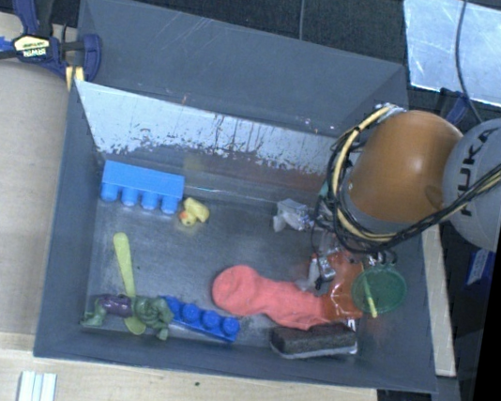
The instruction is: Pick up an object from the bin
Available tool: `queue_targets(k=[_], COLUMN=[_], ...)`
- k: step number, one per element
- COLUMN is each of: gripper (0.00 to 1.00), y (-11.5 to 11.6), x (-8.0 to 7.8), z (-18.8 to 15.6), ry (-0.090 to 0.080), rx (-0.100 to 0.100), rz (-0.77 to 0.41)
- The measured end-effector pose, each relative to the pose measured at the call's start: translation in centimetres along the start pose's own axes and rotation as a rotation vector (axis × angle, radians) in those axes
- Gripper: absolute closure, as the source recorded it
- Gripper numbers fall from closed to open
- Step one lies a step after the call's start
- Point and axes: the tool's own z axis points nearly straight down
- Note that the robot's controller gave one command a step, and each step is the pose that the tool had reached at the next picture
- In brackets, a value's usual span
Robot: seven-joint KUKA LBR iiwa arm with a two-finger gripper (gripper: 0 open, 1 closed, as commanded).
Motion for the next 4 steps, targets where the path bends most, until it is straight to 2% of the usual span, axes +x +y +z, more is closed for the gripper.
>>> queue_targets(k=[1, 2, 3, 4], gripper=[0.00, 0.00, 0.00, 1.00], y=[0.0, 1.4, 2.4, 4.8], x=[0.0, 1.1, 2.4, 5.0], z=[0.0, 1.8, 2.4, 3.2], ry=[0.000, -0.004, 0.002, -0.002], rx=[0.000, 0.002, -0.002, -0.001], rz=[0.001, 0.085, 0.135, 0.210])
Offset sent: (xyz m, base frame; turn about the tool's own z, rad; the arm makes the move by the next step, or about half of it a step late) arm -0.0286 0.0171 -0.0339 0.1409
